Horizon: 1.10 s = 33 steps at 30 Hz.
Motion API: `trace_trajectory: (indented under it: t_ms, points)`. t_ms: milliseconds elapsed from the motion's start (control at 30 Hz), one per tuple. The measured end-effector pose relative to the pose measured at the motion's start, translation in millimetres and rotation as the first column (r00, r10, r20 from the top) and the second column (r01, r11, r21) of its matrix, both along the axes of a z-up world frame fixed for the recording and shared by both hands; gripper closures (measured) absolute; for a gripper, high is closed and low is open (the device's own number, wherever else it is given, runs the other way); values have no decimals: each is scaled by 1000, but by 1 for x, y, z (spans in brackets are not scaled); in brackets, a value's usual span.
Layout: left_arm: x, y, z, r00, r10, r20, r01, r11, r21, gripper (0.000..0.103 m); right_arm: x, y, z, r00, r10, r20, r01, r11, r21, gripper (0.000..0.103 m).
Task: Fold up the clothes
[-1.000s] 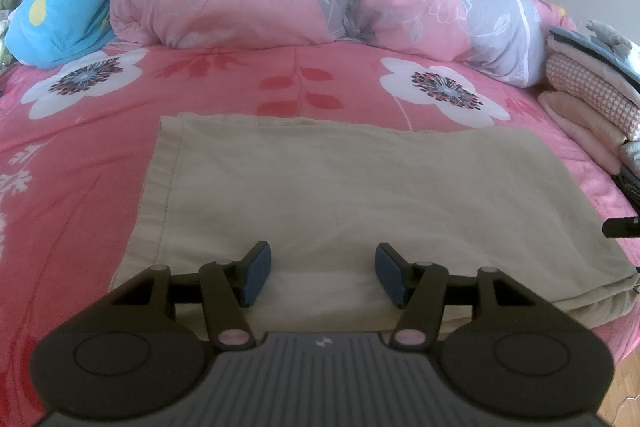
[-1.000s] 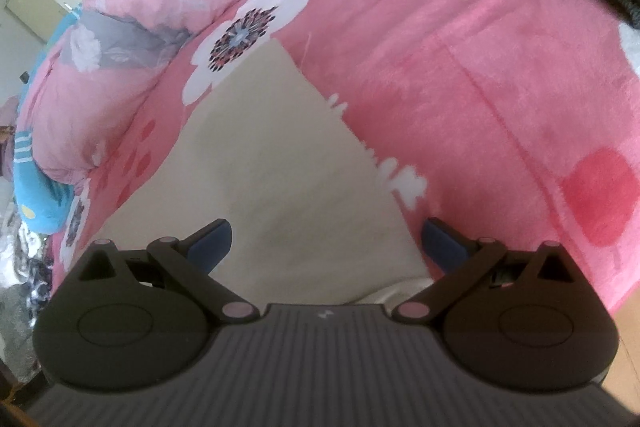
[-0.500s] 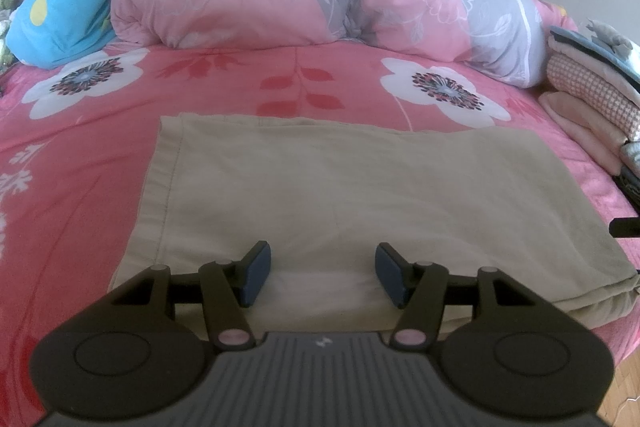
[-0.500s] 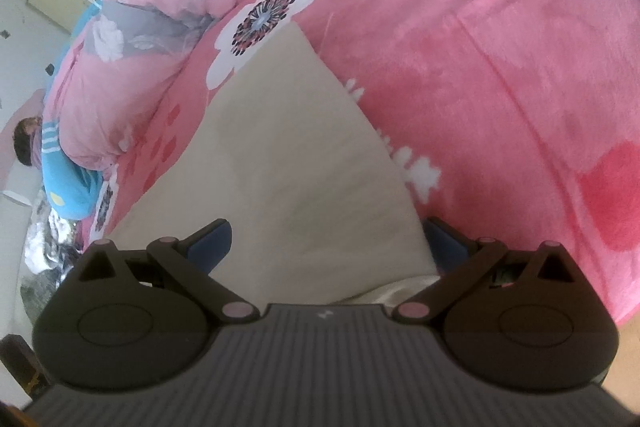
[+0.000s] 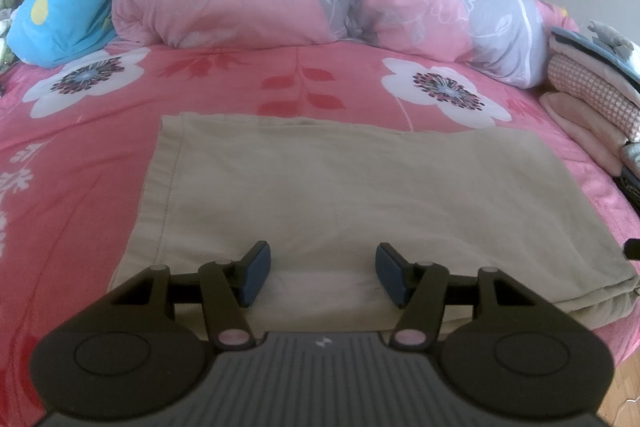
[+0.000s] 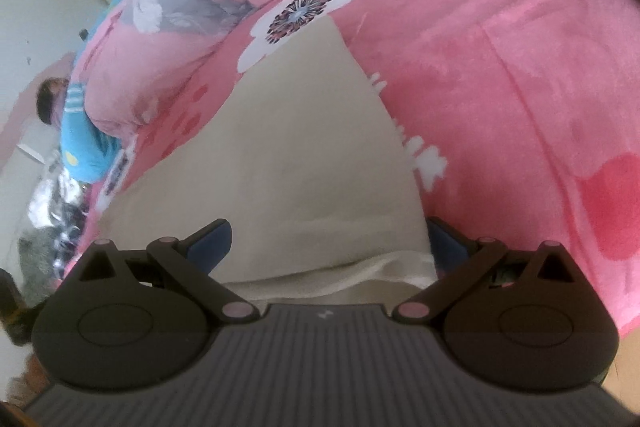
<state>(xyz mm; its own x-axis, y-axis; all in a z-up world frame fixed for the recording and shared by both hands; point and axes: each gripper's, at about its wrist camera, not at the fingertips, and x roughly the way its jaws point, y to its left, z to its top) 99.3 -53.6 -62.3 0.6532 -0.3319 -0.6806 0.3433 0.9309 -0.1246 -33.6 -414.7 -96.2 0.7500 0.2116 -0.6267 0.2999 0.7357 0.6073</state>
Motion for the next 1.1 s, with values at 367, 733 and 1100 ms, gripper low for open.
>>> trace_trajectory:
  t_ms: [367,733,1100]
  points:
    - [0,1,0,1000,-3,2,3,1000,2,42,-55,-8,-44,963,-226,147,125,857,500,1]
    - [1,3,-2,1000,-7,2,7,1000,-5,41,-37,-9,-36,945,-286,156,161,828,537,8]
    - [-1,4,-3,1000,-22,12,22,1000,-19,40,-28,-11,-50,943,-315,109,225,842,490,64]
